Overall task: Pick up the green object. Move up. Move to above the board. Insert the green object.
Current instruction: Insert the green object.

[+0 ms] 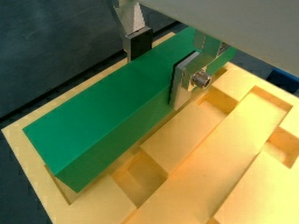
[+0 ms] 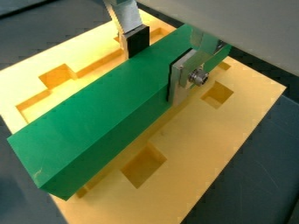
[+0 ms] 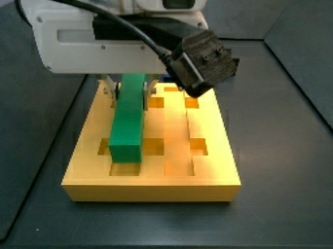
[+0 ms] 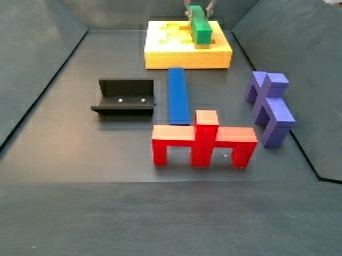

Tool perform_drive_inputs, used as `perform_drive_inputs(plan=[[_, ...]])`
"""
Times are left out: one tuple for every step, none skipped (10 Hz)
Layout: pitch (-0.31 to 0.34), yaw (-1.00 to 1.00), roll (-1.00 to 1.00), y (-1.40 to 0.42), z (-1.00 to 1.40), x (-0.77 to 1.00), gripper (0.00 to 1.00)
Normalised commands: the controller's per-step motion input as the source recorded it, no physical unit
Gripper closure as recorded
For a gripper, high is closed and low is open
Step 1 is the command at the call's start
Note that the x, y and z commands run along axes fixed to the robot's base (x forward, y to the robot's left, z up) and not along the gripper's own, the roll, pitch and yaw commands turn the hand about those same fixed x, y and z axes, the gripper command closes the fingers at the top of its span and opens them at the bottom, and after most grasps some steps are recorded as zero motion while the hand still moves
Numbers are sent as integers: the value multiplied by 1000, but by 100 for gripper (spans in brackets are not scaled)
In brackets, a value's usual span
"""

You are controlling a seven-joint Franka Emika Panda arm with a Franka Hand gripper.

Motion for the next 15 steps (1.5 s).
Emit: perform_drive_inputs(plan=[[0,0,3,-140,-397,0,100],[0,0,36,-129,-437,0,100],[0,0,57,-111,-411,0,100],[13,0,91,-83,-369,0,100],[0,0,43,-143,-311,26,100],[0,3,0,-131,-311,46,100],[0,3,0,-123,-317,51,100],[-21,0,-7,-3,-394,114,100],[-49,-37,-61,66,-486,57,100],[-117,0,-137,120,-451,0,100],[-194,0,-211,89,-454,0,100],[-213,0,-253,126,-460,0,100],[-213,0,-240,71,-397,0,100],[-189,0,-183,0,-337,0,100],[0,0,0,0,0,0,100]])
